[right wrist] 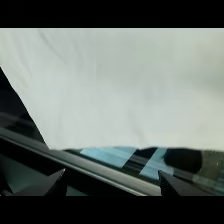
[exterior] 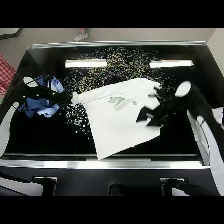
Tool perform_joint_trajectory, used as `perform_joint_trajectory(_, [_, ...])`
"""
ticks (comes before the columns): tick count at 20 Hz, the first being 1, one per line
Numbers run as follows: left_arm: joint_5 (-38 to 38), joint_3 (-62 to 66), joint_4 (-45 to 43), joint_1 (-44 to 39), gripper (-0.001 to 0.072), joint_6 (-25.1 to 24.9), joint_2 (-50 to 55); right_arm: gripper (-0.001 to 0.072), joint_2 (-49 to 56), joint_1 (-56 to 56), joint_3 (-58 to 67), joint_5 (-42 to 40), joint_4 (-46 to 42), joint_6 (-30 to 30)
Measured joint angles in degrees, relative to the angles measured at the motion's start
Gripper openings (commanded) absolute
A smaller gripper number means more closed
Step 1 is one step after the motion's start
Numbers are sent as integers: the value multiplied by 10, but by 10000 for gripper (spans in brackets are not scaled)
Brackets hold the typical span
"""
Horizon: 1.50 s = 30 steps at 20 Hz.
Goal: Fold the shirts.
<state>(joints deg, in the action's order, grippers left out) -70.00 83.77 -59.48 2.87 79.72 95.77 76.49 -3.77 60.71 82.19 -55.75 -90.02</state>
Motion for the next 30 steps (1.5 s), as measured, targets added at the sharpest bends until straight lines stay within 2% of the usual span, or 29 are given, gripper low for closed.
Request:
perform_joint_trajectory(4, [-7, 0, -1, 0, 31, -3, 0, 663, -55, -16, -184, -103, 75, -10])
perform_joint_trajectory(10, [-12, 0, -1, 0, 32, -5, 0, 664, -42, -21, -256, -204, 156, -15])
perform_joint_trajectory(11, [-12, 0, -1, 0, 31, -5, 0, 634, -37, -22, -259, -208, 160, -16])
perform_joint_trajectory(13, [-12, 0, -1, 0, 32, -5, 0, 439, -30, -22, -264, -224, 171, -17])
perform_joint_trajectory(14, [-12, 0, -1, 0, 31, -4, 0, 291, -28, -22, -265, -236, 175, -17])
perform_joint_trajectory(15, [-12, 0, -1, 0, 31, -2, 0, 53, -26, -22, -266, -250, 183, -18])
perform_joint_trajectory(16, [-12, 0, -1, 0, 31, 1, 0, 41, -25, -22, -266, -270, 189, -20])
perform_joint_trajectory(20, [-24, 0, -1, 0, 32, 13, 0, 39, -23, 11, -239, -315, 179, -21])
perform_joint_trajectory(25, [-75, 0, -1, 0, 32, 16, 0, 44, -23, 154, -107, -299, 76, -15])
perform_joint_trajectory(26, [-85, 0, -1, -1, 31, 15, 0, 94, -23, 176, -90, -293, 63, -15])
perform_joint_trajectory(27, [-94, 0, 0, -2, 32, 14, 0, 378, -21, 190, -77, -282, 51, -15])
perform_joint_trajectory(28, [-100, 0, -1, -4, 31, 14, 0, 597, -19, 198, -69, -261, 41, -14])
perform_joint_trajectory(30, [-110, 0, -1, -7, 31, 13, 1, 597, -17, 207, -59, -218, 26, -2])
